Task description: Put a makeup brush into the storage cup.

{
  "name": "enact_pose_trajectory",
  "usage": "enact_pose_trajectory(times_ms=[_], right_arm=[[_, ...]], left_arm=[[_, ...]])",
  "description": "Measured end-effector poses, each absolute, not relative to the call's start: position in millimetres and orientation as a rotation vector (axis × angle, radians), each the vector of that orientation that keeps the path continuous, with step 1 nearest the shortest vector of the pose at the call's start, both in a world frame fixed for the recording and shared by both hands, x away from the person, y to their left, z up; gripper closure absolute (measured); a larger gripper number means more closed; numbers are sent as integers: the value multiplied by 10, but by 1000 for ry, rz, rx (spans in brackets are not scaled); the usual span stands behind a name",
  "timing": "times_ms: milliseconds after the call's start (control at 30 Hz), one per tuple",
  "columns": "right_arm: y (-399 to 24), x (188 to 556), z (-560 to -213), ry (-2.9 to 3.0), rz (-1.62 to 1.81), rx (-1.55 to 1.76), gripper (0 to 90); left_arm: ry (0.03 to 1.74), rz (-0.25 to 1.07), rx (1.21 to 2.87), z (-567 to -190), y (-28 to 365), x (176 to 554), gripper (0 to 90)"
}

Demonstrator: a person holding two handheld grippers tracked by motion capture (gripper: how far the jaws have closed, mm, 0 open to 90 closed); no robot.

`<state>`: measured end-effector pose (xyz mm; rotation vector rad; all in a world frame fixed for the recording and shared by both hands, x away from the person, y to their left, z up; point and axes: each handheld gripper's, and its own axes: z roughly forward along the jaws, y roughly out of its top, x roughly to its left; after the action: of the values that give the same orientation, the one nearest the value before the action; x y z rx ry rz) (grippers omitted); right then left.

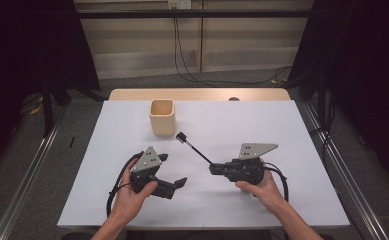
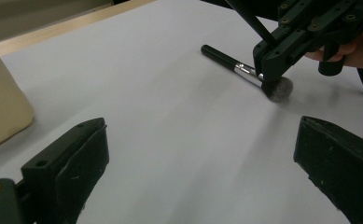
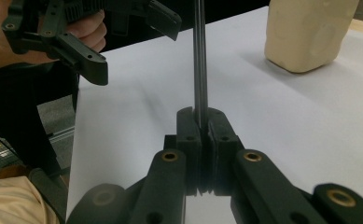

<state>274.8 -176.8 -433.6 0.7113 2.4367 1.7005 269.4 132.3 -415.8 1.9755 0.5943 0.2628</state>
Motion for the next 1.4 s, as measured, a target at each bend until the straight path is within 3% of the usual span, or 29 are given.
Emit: enact_pose_trajectory(times_ms=[1200, 1400], right_arm=[[-1785, 2747, -4315, 2415, 1692, 685, 862], [-1778, 2744, -4321, 2418, 1686, 683, 862]], left_arm=[[565, 198, 1771, -4042, 889, 2870, 41], [564, 206, 1761, -4008, 840, 2910, 161]])
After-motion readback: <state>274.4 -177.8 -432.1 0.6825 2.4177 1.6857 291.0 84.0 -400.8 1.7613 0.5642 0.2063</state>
